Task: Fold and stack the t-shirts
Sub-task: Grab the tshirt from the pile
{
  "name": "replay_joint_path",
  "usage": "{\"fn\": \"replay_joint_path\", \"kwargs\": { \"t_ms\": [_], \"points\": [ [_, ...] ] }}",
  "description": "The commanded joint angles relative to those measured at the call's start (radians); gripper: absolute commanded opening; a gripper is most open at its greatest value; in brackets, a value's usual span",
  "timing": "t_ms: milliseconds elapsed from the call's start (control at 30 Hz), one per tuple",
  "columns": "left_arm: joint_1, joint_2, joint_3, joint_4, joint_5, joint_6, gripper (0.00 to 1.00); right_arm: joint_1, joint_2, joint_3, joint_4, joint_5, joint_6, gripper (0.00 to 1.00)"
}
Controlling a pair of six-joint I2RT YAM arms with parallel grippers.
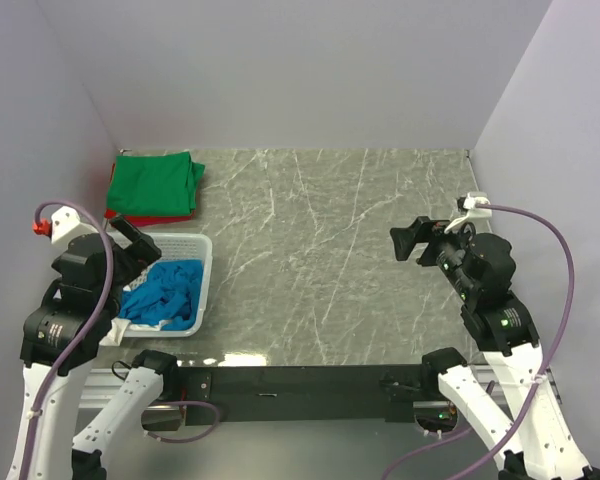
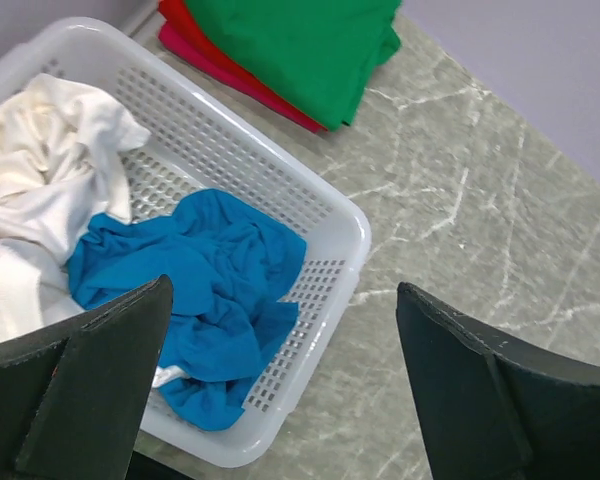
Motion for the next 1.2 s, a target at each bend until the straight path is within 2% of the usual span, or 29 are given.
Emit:
{"fn": "replay_joint_path", "kwargs": {
  "t_ms": [0, 167, 333, 500, 600, 667, 700, 767, 800, 933, 1167],
  "points": [
    [0.003, 0.017, 0.048, -0.036, -0.095, -0.009, 0.99, 0.003, -0.018, 0.065, -0.005, 0.05, -0.053, 0.98],
    [0.003, 0.063, -0.001, -0.034, -0.059, 0.004, 0.99, 0.001, -0.015, 0.054, 0.002, 0.113, -0.024, 0.99],
    [0.005, 0.159, -0.009, -0.063, -0.111, -0.035, 0.99, 0.001, 0.008, 0.049, 0.031, 0.094, -0.002, 0.99],
    [0.037, 0.256, 0.031, -0.125, -0.232, -0.075, 0.99, 0.001, 0.028, 0.052, 0.047, 0.129, 0.002, 0.99],
    [0.126, 0.262, 0.039, -0.108, -0.232, -0.005, 0.99, 0.001, 0.042, 0.011, 0.1, 0.108, 0.01, 0.99],
    [0.212, 0.257, 0.017, -0.059, -0.214, 0.035, 0.99, 0.001, 0.062, -0.004, 0.133, 0.067, 0.019, 0.99],
    [0.294, 0.259, -0.004, -0.036, -0.197, 0.078, 0.99, 0.001, 0.089, -0.003, 0.136, 0.055, 0.021, 0.98],
    [0.377, 0.271, -0.027, 0.035, -0.119, 0.124, 0.99, 0.003, 0.119, 0.006, 0.145, 0.024, 0.021, 0.98],
    [0.411, 0.296, -0.042, 0.042, -0.128, 0.13, 0.99, 0.001, 0.143, 0.009, 0.147, 0.013, 0.019, 0.98],
    [0.478, 0.368, -0.068, 0.085, -0.146, 0.126, 0.99, 0.001, 0.171, 0.003, 0.176, -0.018, 0.018, 0.98],
    [0.64, 0.409, -0.179, 0.211, -0.05, 0.129, 0.99, 0.007, 0.18, 0.023, 0.157, -0.027, -0.004, 0.98]
  ]
}}
